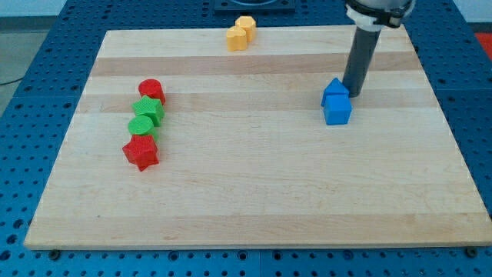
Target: Push the yellow heart above the blue triangle
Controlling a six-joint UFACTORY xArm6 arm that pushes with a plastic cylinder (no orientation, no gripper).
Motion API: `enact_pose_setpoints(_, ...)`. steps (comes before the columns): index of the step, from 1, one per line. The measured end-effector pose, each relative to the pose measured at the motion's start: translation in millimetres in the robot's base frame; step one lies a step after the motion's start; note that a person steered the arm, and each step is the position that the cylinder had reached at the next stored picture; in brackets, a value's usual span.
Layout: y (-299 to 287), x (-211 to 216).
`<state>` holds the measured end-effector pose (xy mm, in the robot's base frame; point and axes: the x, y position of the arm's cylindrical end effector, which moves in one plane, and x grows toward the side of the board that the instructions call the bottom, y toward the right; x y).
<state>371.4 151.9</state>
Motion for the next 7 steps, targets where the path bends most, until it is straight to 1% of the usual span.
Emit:
enact_pose_setpoints(2, -2.4, 0.0)
enact_pose_setpoints(3, 29.2, -20.1)
enact_pose_setpoints(4, -4.0, -41.2)
enact_pose_setpoints(5, -104.5, -63.0)
enact_pose_setpoints(6, -220.2, -76.6)
enact_pose_setpoints(7, -299.0, -128.2)
